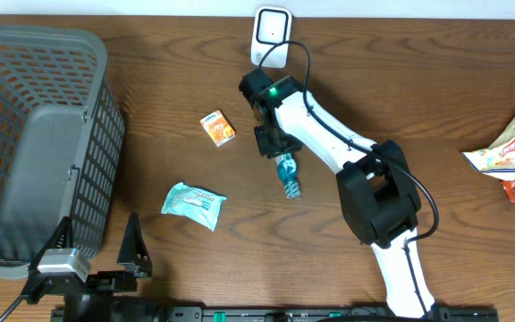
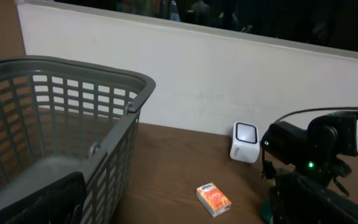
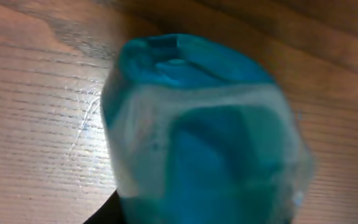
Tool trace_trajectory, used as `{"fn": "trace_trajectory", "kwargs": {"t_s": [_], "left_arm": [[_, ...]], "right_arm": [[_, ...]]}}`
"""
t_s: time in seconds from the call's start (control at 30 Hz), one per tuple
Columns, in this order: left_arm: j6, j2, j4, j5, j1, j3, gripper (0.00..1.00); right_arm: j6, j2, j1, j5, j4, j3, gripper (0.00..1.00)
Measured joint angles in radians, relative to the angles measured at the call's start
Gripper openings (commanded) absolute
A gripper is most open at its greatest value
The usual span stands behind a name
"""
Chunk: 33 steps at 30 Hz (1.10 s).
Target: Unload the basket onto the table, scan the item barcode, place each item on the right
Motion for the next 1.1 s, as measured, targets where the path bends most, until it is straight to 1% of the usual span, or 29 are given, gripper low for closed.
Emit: {"fn": "trace_trajectory", "kwargs": {"t_s": [0.03, 0.1, 0.2, 0.5, 0.6, 0.67, 0.83, 0.93, 1.1], "left_arm": [[0.000, 0.000, 0.000, 0.000, 0.000, 0.000, 0.98], [0.000, 0.000, 0.000, 0.000, 0.000, 0.000, 0.98], [0.000, 0.000, 0.000, 0.000, 0.000, 0.000, 0.98], [0.000, 0.000, 0.000, 0.000, 0.000, 0.000, 0.98], [0.000, 0.000, 0.000, 0.000, 0.000, 0.000, 0.98], [0.000, 0.000, 0.000, 0.000, 0.000, 0.000, 0.98], [0.000, 0.000, 0.000, 0.000, 0.000, 0.000, 0.98], [0.000, 0.000, 0.000, 0.000, 0.000, 0.000, 0.98], [0.000, 0.000, 0.000, 0.000, 0.000, 0.000, 0.98]], "right_arm": [[0.003, 0.000, 0.000, -0.001, 0.002, 0.000, 0.21], [0.007, -0.002, 0.000, -0.002, 0.011, 0.000, 0.09], [0.010, -0.003, 0.000, -0.006, 0.024, -0.001, 0.01], [0.013, -0.005, -0.003, -0.007, 0.017, -0.002, 0.01], [-0.016, -0.008, -0.005, -0.024, 0.006, -0.003, 0.01], [-0.089, -0.016, -0.012, -0.088, -0.012, -0.009, 0.01], [-0.348, -0.042, -0.052, -0.345, -0.114, -0.019, 0.01], [-0.473, -0.055, -0.077, -0.478, -0.163, -0.019, 0.01], [-0.611, -0.061, -0.101, -0.621, -0.214, -0.020, 0.01]]}}
